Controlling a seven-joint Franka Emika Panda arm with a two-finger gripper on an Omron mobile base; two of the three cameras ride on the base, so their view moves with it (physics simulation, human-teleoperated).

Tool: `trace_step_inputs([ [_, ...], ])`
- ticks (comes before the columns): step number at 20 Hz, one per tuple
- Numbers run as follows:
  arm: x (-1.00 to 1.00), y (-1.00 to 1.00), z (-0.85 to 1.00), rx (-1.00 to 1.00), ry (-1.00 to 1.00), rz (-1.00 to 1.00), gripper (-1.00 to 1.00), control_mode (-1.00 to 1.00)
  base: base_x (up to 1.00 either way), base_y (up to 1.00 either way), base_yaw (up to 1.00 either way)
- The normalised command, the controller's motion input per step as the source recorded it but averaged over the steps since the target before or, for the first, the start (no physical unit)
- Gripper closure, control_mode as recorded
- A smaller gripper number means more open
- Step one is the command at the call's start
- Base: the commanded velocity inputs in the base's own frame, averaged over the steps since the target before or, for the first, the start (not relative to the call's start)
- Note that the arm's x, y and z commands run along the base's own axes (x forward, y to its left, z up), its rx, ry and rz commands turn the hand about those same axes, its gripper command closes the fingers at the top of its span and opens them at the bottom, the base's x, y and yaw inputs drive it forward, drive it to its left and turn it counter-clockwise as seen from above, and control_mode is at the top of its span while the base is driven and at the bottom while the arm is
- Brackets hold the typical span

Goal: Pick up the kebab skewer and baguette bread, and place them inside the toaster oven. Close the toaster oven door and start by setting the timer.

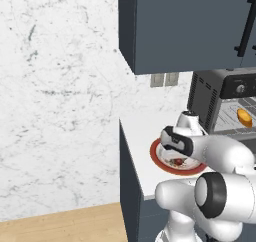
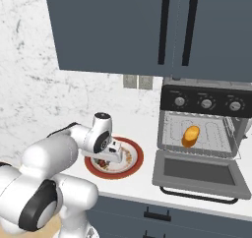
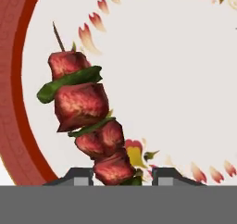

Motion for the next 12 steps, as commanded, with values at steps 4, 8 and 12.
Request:
trace_step_inputs([
  [4,-0.06,-0.16,0.97,0.0,-0.04,0.02,1.0,-1.0,0.0,0.0,0.0],
  [8,-0.31,-0.61,1.0,0.0,-0.1,0.0,1.0,-1.0,0.0,0.0,0.0],
  [12,-0.32,-0.89,1.0,0.0,-0.11,0.0,1.0,-1.0,0.0,0.0,0.0],
])
